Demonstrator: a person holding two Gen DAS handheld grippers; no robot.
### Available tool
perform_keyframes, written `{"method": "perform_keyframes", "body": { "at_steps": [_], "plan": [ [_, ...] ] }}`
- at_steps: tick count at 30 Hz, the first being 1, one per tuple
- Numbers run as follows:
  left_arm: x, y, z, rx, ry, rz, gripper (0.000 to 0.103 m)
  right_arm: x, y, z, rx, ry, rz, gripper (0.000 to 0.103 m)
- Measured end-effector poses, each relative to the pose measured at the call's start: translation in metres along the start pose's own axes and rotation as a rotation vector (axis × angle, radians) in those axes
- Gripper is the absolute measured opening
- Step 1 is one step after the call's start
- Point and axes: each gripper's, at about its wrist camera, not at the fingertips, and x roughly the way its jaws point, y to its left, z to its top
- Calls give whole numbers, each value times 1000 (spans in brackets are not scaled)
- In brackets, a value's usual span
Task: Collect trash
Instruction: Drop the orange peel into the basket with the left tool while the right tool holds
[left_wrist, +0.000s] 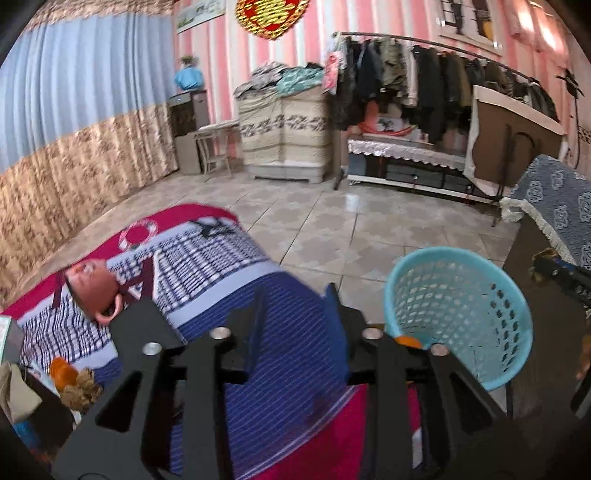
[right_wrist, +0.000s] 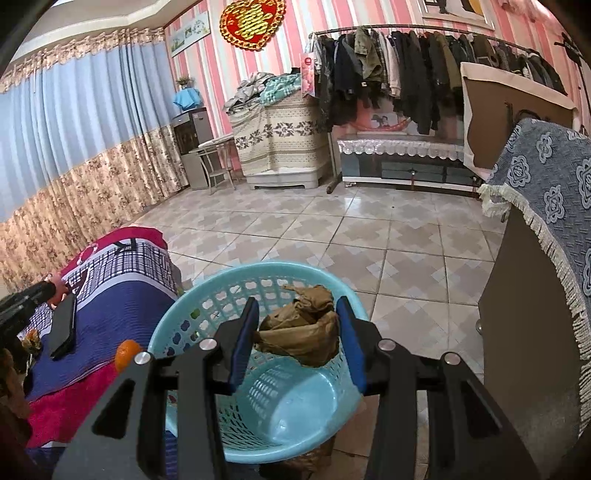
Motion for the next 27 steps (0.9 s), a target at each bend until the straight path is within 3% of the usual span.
{"method": "perform_keyframes", "body": {
  "at_steps": [1,4,9,10,13,15,19,27],
  "plan": [
    [3,-2,-3,-4,14,-13,56,1,2,0,-3,1,2,43],
    [9,-26,-11,29,28,-59,72,3,8,-2,-23,13,3,43],
    [30,-78,-29,113,95,-141,73,6,5,-1,-19,26,2,43],
    [37,-85,-33,131,115,-141,71,6,3,-1,-14,27,2,43],
    [50,-88,-40,149,166,-140,38,7,0,1,-5,28,4,43],
    [57,-88,-40,139,193,-171,28,7,1,2,2,26,13,43],
    [50,-96,-41,165,162,-191,20,9,6,1,-17,35,18,43],
    [36,-103,-18,144,97,-215,18,7,6,-1,-3,23,13,43]
  ]
}}
